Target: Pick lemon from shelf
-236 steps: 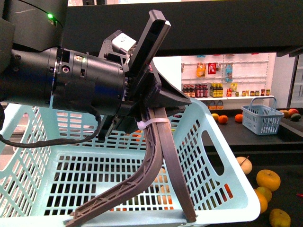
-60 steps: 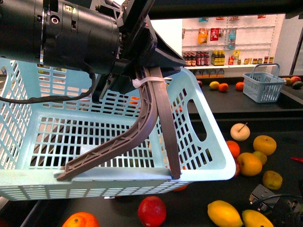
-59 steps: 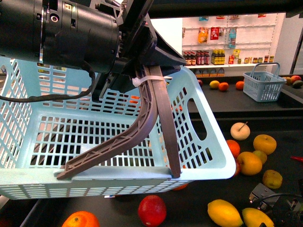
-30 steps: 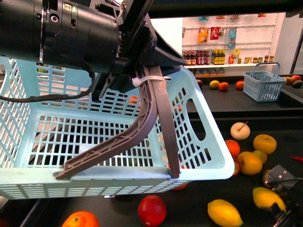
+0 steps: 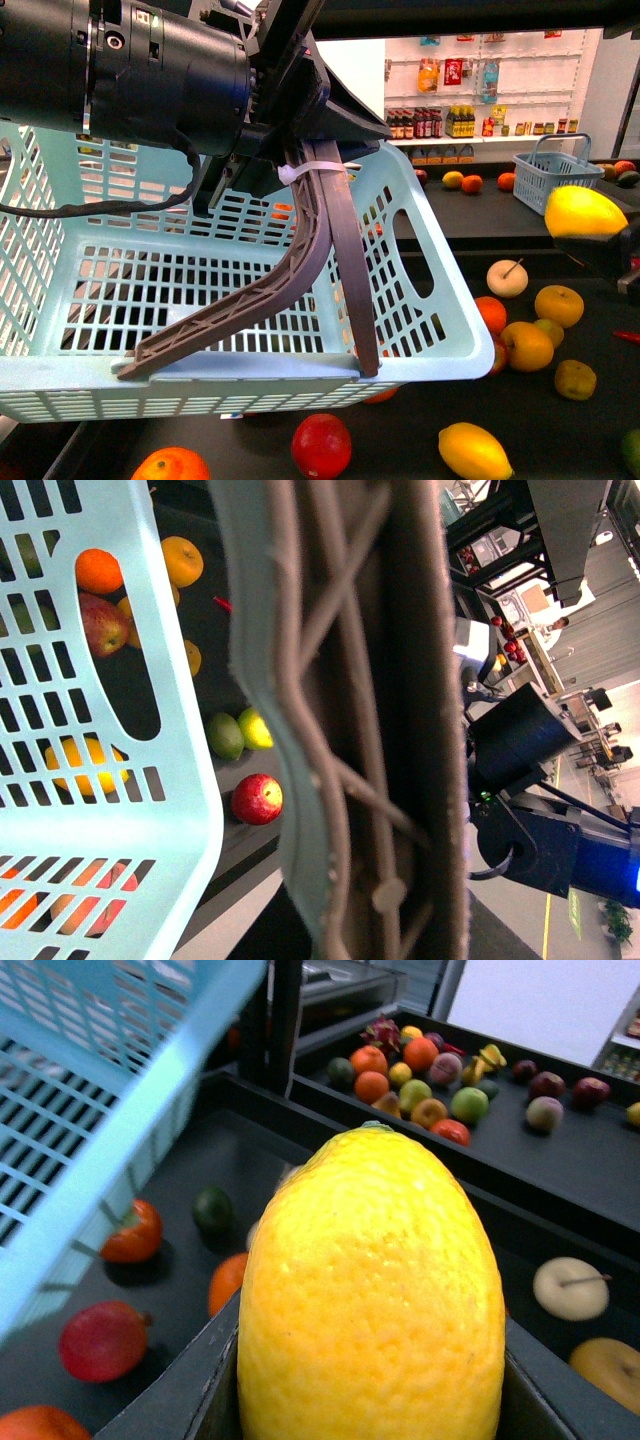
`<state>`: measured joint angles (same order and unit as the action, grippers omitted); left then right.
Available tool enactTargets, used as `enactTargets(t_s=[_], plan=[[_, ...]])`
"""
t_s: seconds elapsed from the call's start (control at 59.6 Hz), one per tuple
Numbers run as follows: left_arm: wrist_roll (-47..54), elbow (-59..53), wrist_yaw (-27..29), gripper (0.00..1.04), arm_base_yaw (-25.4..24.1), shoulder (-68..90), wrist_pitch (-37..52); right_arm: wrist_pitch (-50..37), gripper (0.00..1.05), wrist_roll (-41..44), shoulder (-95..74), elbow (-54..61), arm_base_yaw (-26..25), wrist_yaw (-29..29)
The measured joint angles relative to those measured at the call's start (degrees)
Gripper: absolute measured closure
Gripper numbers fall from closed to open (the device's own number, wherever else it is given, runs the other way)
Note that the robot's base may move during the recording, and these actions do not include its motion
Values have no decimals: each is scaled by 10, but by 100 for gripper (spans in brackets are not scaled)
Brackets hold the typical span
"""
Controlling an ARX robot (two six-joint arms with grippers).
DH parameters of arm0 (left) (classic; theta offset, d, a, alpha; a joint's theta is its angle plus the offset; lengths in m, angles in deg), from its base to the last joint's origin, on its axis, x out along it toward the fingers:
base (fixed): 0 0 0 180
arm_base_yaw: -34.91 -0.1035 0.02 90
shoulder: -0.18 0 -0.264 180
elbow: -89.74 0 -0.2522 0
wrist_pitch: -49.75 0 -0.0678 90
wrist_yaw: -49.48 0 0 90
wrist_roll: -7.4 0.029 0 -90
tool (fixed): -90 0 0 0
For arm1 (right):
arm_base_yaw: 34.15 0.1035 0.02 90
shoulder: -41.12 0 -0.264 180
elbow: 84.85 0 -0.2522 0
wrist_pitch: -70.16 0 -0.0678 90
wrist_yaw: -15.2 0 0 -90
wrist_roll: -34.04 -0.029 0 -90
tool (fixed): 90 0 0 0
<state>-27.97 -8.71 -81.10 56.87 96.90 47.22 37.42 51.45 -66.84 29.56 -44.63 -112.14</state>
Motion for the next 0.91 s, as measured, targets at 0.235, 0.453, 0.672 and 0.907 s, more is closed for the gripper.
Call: enactTargets(t_s=[0.235, 0.453, 0.672, 0.907], plan=[[0, 0, 0, 95, 0, 0, 0, 33, 54, -29, 50, 4, 62, 1], [0, 0, 0, 95, 0, 0, 0, 50, 54, -29, 48, 3, 115, 25], [0, 0, 0, 95, 0, 0, 0, 50, 54, -29, 45, 3, 154, 39], [0, 0, 0, 95, 0, 0, 0, 54, 54, -25, 28, 2, 186, 56]])
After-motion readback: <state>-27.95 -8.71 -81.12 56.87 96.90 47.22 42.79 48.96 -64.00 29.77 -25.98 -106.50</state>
